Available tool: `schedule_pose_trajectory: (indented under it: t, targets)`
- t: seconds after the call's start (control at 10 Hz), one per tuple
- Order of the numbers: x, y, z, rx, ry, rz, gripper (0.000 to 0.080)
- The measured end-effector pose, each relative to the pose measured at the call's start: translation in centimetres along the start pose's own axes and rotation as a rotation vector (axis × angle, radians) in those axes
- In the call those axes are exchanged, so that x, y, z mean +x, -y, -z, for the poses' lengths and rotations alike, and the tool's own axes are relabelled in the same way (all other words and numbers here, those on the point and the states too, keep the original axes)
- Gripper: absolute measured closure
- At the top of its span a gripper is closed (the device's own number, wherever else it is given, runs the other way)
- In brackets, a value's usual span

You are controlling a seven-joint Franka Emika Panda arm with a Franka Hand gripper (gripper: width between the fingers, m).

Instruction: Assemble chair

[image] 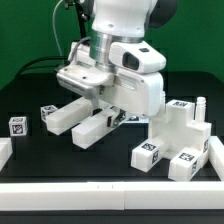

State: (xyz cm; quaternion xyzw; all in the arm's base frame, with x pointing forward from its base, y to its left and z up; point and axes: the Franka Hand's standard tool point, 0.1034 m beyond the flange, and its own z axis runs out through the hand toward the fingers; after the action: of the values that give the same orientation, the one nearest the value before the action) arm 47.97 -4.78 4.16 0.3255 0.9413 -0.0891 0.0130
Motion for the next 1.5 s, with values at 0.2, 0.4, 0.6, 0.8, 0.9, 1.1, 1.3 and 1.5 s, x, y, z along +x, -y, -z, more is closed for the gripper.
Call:
schedule_pose_trajectory:
  t: [0.2,0.4,0.6,0.8,0.9,1.1,1.3,1.5]
  targets:
    - [-0.2,0.4,-0.1,0.014,0.013,0.097,0.0515]
    - [-0.1,0.5,-1.3,0.044,-0.009,0.089,0.0515]
    - [-0.7,0.2,-2.3,0.053,-0.009,0.053,0.0515]
    - [-1.4,0.0,-2.8,0.06,-0.009,0.039,0.0515]
    - [-1.4,0.1,-2.8,0.061,-0.009,0.018,0.0506]
    - [-1.9,0.0,-1.9,0.058,0.009,0.002,0.0331]
    - [-2.6,0.0,-0.1,0.057,0.03,-0.123,0.0188]
    - [-2.7,-0.3,1.3,0.034,0.05,-0.326,0.0155]
